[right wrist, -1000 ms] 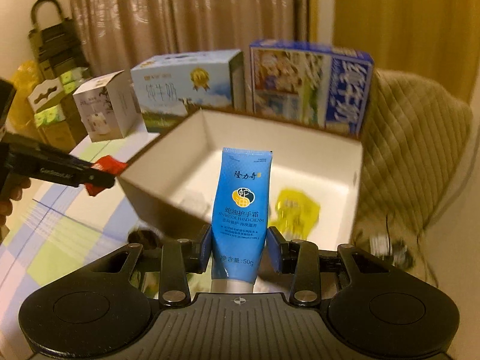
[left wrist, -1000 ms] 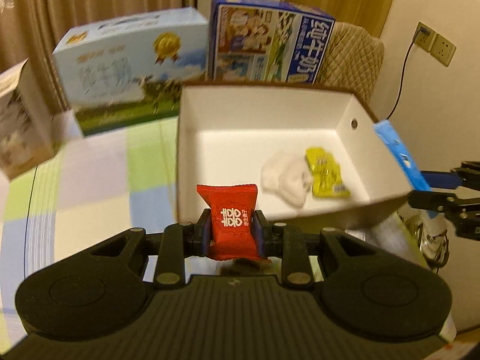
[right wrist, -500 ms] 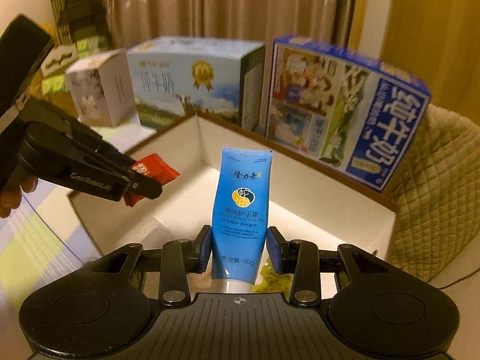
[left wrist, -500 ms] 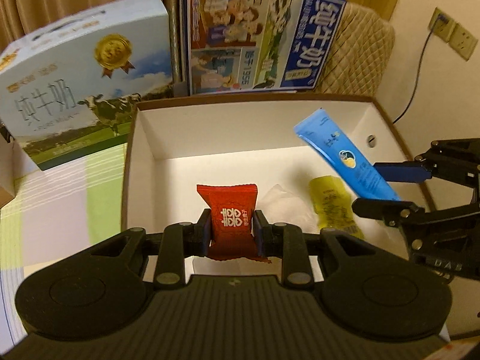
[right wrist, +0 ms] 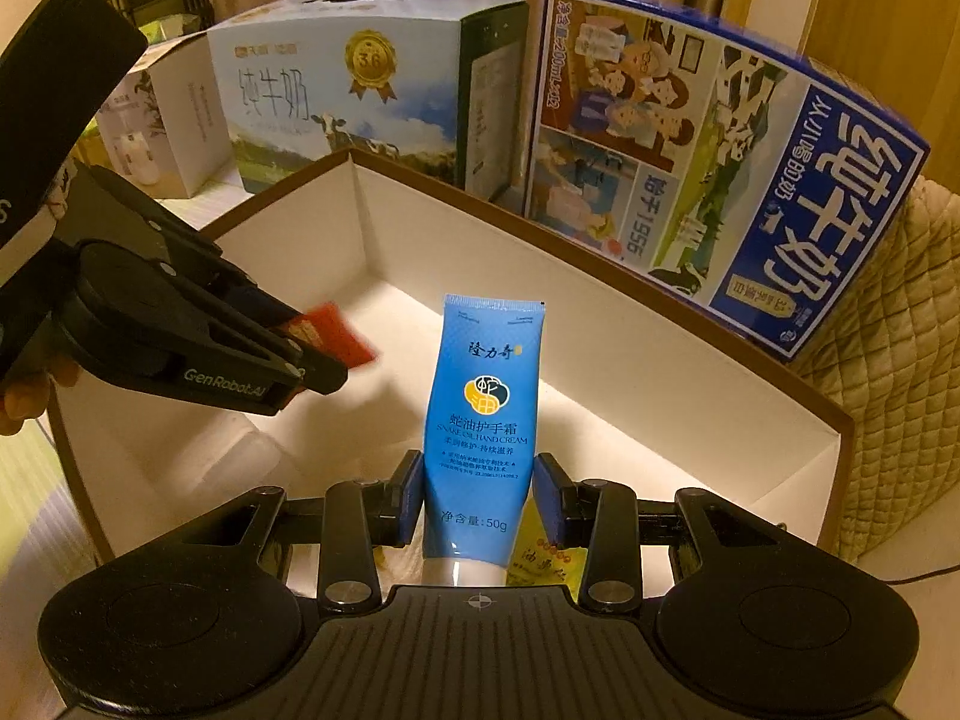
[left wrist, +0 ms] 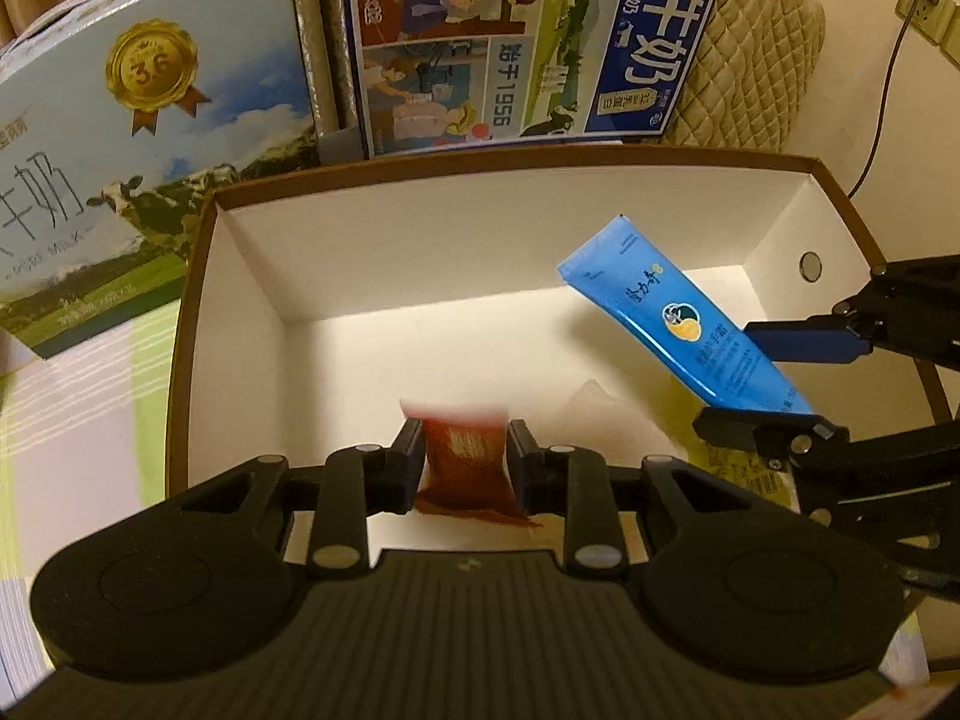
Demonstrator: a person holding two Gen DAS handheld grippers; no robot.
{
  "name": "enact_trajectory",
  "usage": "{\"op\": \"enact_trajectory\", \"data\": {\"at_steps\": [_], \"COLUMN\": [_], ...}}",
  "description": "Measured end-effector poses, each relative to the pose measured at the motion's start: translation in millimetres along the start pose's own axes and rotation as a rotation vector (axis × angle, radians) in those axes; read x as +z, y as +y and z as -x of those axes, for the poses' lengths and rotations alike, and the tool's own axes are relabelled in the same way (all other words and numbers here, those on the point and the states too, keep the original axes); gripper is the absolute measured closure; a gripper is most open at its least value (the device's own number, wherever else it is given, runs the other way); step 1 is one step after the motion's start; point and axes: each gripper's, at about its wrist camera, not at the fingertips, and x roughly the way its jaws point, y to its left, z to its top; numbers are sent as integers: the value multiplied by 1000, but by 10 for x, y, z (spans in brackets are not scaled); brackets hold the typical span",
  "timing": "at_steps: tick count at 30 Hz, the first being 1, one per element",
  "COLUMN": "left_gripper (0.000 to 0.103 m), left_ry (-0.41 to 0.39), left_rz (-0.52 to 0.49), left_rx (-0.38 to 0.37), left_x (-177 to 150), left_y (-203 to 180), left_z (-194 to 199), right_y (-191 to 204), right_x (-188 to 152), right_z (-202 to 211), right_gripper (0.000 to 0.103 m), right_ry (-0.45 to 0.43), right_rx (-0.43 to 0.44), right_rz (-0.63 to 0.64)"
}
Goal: Organize objects
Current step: 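Carry the red packet and blue tube into the box and open both grippers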
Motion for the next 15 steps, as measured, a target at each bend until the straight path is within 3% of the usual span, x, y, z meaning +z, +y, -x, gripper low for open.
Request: {"op": "enact_trajectory", "data": {"at_steps": [1,7,12,15], "left_gripper": [70,62,55,47], "left_ry": [-2,-6,-12,-24], "left_rz": [-3,2,21,25], "left_rx": [-1,4,2,1], "left_x": [5,7,-19,-52], "left_y": [-3,24,77,88], "left_z": [1,4,76,163], "right_y": [-10,-5,9,-31], "right_x": [10,50,49,20], "right_z": [-10,-37,-87,-7], "right_gripper": [67,67,66,57], "right_ry": [0,-1,2,-23], "right_rx": [-1,-10,-70,-73], "right_rz": [-3,4,1,-52]}}
